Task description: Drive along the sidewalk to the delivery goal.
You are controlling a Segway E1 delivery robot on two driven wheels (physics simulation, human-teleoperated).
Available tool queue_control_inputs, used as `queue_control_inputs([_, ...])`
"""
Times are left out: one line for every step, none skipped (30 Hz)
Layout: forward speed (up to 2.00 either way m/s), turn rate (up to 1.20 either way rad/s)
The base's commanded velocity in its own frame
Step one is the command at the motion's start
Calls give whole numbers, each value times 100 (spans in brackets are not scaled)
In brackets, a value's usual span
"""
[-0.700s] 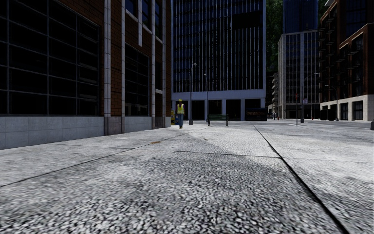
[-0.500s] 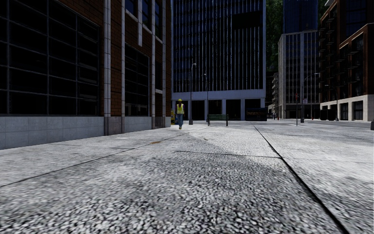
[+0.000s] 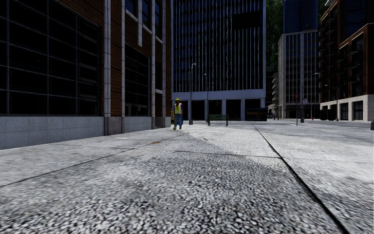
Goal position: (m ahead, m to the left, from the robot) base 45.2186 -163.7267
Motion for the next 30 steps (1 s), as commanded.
queue_control_inputs([0, 0])
queue_control_inputs([0, 0])
queue_control_inputs([0, 0])
queue_control_inputs([0, 0])
queue_control_inputs([0, 0])
queue_control_inputs([0, 0])
queue_control_inputs([0, 0])
queue_control_inputs([0, 0])
queue_control_inputs([0, 0])
queue_control_inputs([0, 0])
queue_control_inputs([0, -15])
queue_control_inputs([0, -15])
queue_control_inputs([0, -36])
queue_control_inputs([0, -49])
queue_control_inputs([0, -60])
queue_control_inputs([0, -78])
queue_control_inputs([0, -90])
queue_control_inputs([0, -90])
queue_control_inputs([0, -97])
queue_control_inputs([0, -102])
queue_control_inputs([0, -120])
queue_control_inputs([0, -120])
queue_control_inputs([0, -120])
queue_control_inputs([0, -120])
queue_control_inputs([0, -120])
queue_control_inputs([0, -120])
queue_control_inputs([0, -120])
queue_control_inputs([0, -120])
queue_control_inputs([0, -120])
queue_control_inputs([72, -120])
